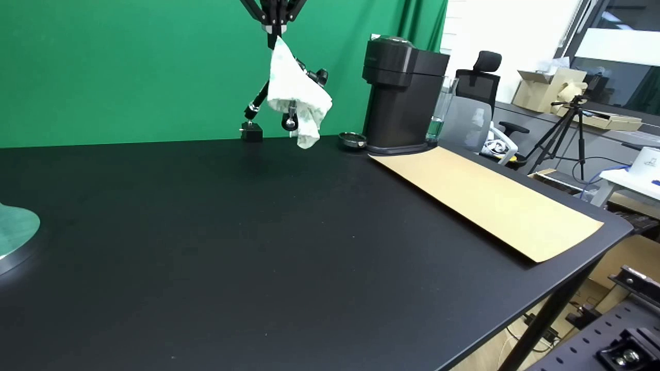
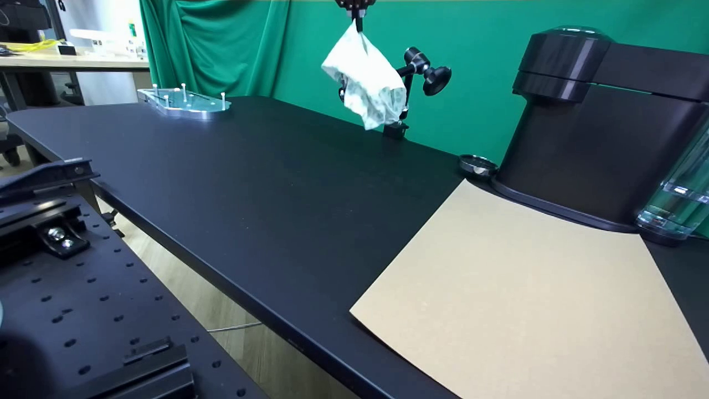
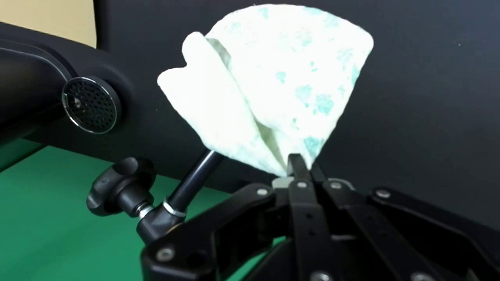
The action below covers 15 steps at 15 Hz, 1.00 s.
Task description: Hang the cloth on the black stand
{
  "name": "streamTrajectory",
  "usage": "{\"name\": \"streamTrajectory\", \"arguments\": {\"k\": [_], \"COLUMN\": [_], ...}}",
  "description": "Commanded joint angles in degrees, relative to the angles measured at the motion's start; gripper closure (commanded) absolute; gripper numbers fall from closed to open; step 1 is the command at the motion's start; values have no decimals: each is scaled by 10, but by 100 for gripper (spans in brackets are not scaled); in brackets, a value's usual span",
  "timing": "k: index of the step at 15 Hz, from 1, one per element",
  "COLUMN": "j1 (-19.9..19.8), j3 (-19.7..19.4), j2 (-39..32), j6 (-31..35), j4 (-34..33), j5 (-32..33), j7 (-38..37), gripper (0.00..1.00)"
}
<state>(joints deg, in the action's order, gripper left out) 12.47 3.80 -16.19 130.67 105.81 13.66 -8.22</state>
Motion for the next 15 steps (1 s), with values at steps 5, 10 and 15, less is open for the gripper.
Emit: {"name": "streamTrajectory", "arguments": {"k": [5, 10, 15], "j1": [1, 7, 18], "j3": [-1, 2, 7], "j2": [-40, -59, -76], "j6": [-29, -29, -28], "j4": [-16, -20, -24], "j5": [6, 8, 9], "j7": [-15, -8, -5], "gripper": [100, 100, 100]}}
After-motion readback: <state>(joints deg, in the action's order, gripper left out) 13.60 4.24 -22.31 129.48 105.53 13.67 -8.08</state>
